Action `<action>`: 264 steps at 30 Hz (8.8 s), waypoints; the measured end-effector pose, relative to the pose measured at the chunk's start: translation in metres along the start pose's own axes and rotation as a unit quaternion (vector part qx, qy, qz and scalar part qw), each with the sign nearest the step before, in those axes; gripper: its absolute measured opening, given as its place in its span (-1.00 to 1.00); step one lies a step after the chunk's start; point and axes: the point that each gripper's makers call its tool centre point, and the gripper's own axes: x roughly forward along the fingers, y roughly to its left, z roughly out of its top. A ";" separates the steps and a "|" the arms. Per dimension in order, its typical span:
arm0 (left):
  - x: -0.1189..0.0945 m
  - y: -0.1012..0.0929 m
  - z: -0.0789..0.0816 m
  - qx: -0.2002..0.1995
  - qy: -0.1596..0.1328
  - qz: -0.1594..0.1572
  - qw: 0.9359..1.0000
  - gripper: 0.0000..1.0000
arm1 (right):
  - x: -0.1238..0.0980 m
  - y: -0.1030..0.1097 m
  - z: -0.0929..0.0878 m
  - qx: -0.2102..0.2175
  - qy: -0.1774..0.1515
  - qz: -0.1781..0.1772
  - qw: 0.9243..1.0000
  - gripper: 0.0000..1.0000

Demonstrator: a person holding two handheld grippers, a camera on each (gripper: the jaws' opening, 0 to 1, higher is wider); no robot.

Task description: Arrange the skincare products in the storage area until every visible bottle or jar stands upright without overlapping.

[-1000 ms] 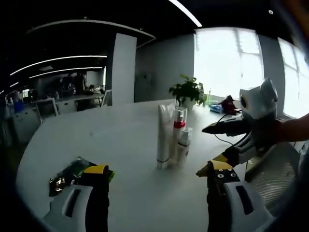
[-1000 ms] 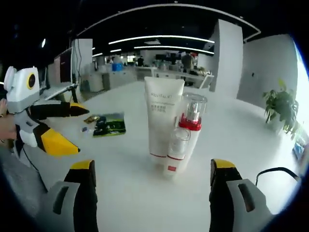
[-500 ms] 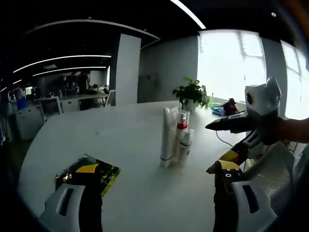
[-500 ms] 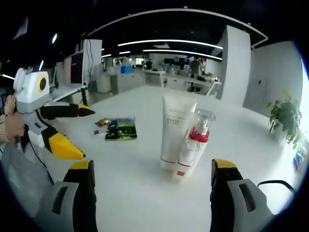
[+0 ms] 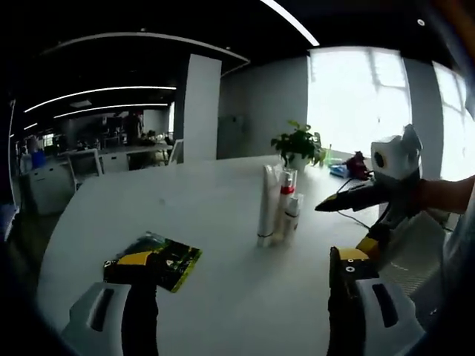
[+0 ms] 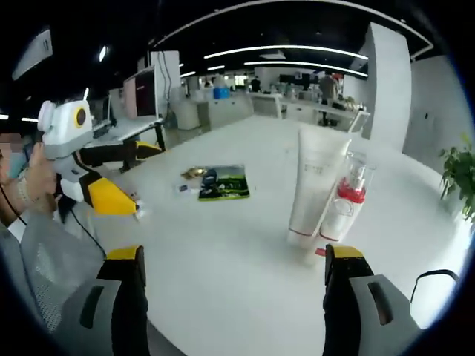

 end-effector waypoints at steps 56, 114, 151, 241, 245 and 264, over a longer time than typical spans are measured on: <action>-0.082 0.103 -0.105 0.131 0.222 0.021 0.966 0.87 | 0.078 0.129 0.028 -0.121 0.008 0.142 0.982 0.99; -0.065 0.144 -0.164 0.287 0.456 -0.149 0.829 -0.46 | 0.069 0.091 0.017 -0.056 0.008 0.107 0.993 0.87; -0.064 0.125 -0.169 0.300 0.499 -0.174 0.794 -0.62 | 0.058 0.076 0.001 -0.006 0.003 0.096 0.995 0.70; 0.042 -0.067 -0.017 0.174 0.048 -0.179 0.967 -0.51 | -0.001 0.044 0.054 0.094 -0.157 0.189 0.965 -0.63; 0.037 -0.078 -0.022 0.154 0.060 -0.223 0.961 -0.49 | -0.010 0.053 0.051 0.030 -0.148 0.239 0.959 -0.63; 0.025 -0.116 -0.043 0.139 0.111 -0.312 0.933 -0.52 | -0.023 0.083 0.033 -0.149 -0.121 0.350 0.917 -0.62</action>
